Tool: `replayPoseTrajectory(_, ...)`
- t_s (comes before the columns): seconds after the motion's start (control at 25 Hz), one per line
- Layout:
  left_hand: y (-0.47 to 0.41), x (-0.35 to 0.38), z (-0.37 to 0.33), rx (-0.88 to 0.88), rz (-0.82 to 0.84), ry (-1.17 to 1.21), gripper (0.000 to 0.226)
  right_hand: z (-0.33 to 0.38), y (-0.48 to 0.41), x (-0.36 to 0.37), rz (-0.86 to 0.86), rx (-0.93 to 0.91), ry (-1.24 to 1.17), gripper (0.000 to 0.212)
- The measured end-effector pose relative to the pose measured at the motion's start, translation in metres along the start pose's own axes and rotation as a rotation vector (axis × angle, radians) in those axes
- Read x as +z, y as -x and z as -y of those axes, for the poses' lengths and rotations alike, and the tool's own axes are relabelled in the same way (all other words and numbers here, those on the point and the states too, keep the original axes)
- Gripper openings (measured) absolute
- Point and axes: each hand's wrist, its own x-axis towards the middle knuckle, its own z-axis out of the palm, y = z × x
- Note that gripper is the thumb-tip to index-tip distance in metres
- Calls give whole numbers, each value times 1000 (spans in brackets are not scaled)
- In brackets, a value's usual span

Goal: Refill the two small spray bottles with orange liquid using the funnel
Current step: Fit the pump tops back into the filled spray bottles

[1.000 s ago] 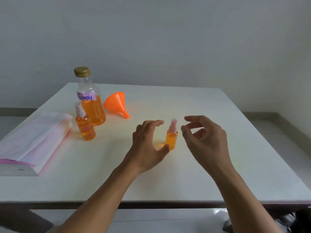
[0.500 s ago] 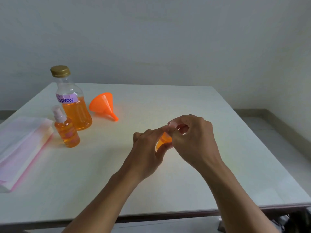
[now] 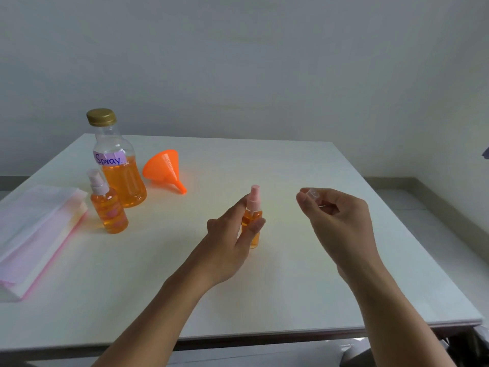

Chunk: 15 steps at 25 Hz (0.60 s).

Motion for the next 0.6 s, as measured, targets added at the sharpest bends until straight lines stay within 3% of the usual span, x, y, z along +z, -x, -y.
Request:
replayPoseTrajectory(0.24,1,2,-8,48,12,148,58,-11,6,-3,15,-27,190,15)
replayPoseTrajectory(0.6,6,3,-16,129,3,277,51,-17,4,-4,39,-33,230,16)
